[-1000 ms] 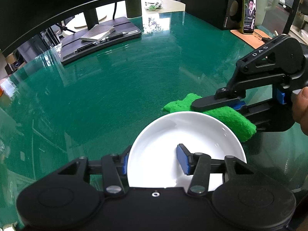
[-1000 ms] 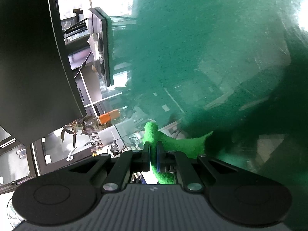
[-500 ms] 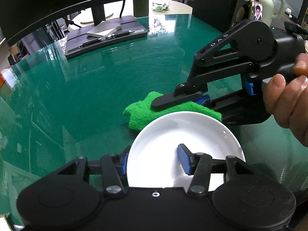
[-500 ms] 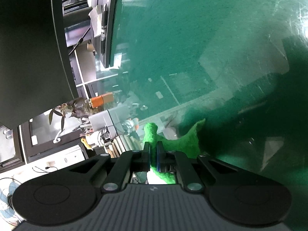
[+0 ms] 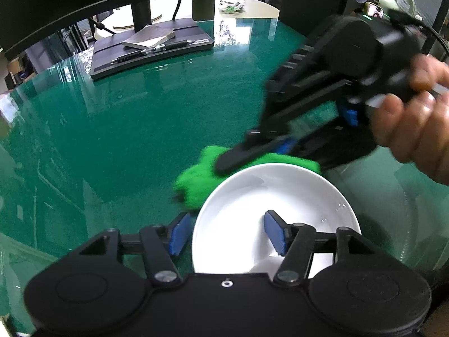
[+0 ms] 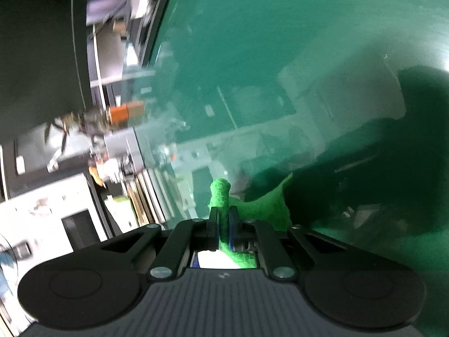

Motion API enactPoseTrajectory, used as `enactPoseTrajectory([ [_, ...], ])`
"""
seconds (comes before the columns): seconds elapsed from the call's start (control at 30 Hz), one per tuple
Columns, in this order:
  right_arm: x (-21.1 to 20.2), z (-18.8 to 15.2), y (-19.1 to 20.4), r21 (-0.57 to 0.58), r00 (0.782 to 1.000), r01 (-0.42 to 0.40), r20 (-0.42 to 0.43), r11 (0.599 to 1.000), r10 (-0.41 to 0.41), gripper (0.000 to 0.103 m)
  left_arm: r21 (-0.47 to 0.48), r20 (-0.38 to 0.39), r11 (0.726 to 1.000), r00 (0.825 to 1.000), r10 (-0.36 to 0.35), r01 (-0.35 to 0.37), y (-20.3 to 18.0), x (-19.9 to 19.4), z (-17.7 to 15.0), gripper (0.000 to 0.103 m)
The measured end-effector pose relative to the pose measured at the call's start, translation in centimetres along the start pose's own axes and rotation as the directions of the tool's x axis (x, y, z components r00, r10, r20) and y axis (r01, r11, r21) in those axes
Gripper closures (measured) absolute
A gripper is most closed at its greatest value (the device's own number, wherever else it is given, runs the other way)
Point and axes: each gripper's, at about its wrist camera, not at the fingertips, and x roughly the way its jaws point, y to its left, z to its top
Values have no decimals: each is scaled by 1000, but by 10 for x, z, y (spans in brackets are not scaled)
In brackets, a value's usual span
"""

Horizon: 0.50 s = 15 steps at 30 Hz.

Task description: Clean bowl

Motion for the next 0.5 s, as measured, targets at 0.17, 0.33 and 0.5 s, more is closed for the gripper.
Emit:
enactPoseTrajectory([
  [0.17, 19, 5, 18, -62, 997, 11, -72, 998, -16, 95, 13, -5, 1000, 1000, 12, -12, -4, 0, 1, 45],
  [0.33, -5, 1, 2, -10, 1000, -13, -27, 1000, 13, 96, 159, -27, 986, 999, -46, 50, -10, 3, 10, 46],
  [0.5, -45, -14, -34, 95, 993, -83, 93, 992, 74, 96, 274, -56, 956, 994, -90, 102, -15, 8, 18, 39],
])
